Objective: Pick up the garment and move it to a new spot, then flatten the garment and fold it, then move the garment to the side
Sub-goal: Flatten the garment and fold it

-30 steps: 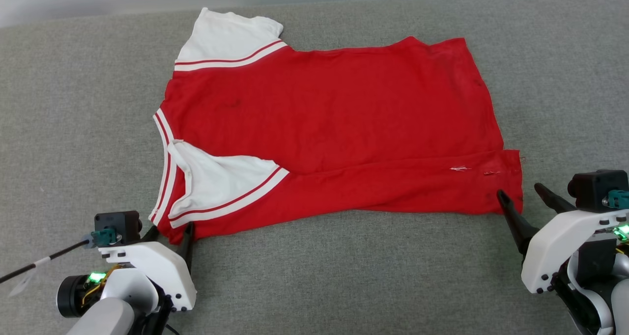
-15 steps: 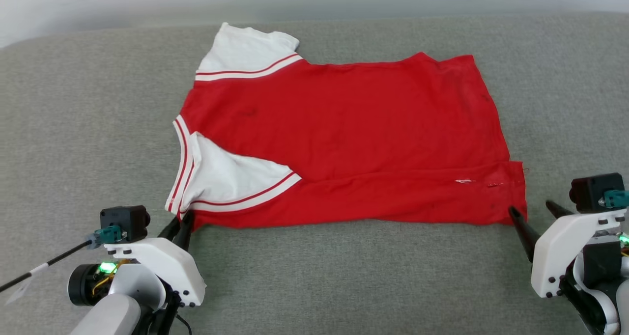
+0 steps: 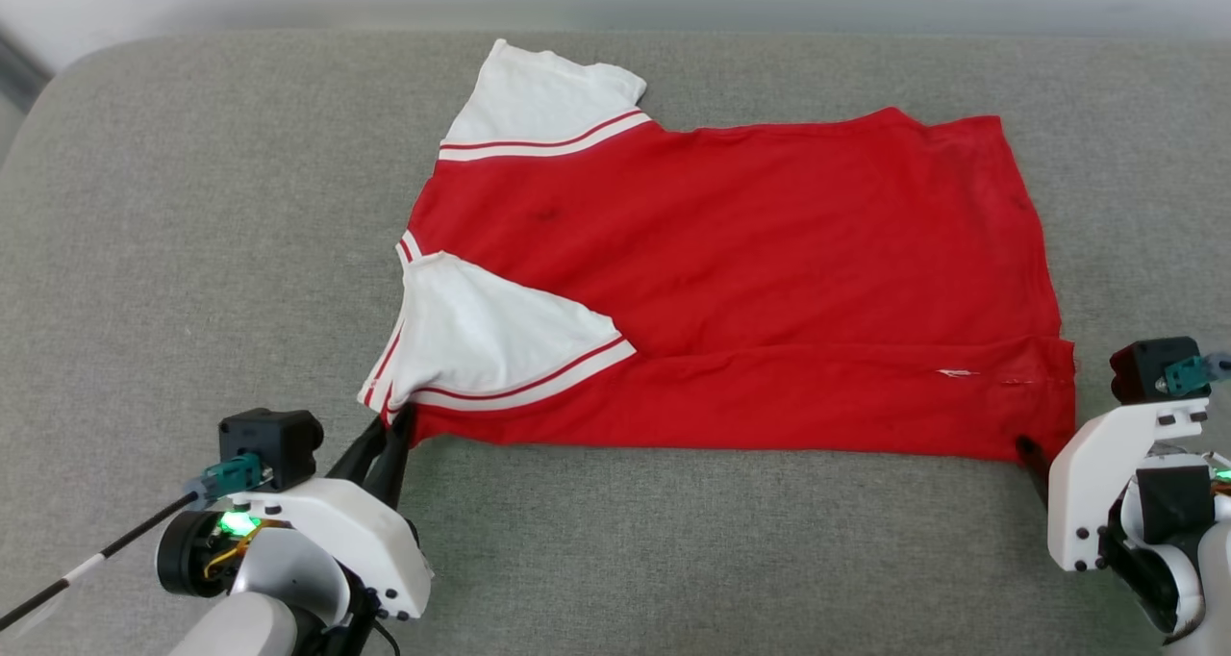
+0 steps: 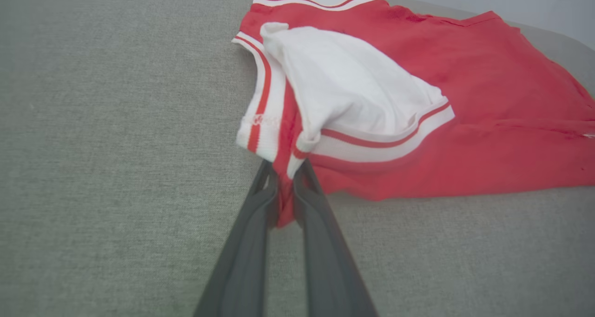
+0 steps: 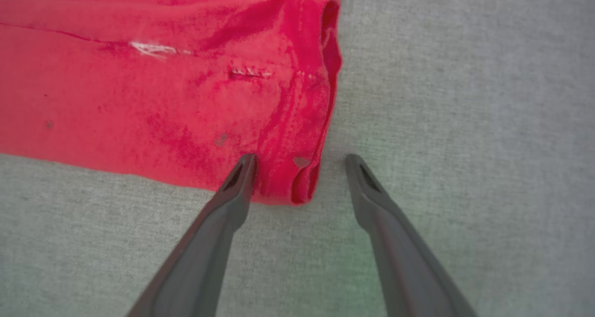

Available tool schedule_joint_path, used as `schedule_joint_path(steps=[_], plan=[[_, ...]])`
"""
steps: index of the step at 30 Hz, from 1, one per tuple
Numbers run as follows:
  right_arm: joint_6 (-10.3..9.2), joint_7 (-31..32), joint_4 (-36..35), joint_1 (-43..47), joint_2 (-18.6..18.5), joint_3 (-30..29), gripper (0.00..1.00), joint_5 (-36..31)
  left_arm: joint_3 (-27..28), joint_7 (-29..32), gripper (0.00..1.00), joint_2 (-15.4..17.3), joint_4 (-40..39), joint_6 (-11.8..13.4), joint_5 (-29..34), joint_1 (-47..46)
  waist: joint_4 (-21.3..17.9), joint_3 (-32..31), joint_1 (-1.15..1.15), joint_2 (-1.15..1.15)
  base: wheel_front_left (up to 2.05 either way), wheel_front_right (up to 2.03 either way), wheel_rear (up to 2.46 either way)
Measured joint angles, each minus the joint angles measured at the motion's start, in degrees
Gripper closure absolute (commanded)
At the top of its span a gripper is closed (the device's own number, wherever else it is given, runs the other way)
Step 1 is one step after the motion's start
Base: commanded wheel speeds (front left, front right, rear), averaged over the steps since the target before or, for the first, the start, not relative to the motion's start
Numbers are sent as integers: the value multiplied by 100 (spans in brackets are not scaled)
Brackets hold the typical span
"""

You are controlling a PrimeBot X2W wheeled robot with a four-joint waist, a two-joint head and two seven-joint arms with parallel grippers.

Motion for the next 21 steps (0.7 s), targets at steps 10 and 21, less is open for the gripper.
schedule_joint_path(steps=[10,21], plan=[[-10,51,301,-207,-169,200,100,234,-170,175,100,-36,191,-26,4,-6,135,186,0,0,0,0,0],[3,-14,402,-198,-355,339,100,400,-219,222,100,64,489,-53,-16,130,81,-47,1,0,0,0,0]])
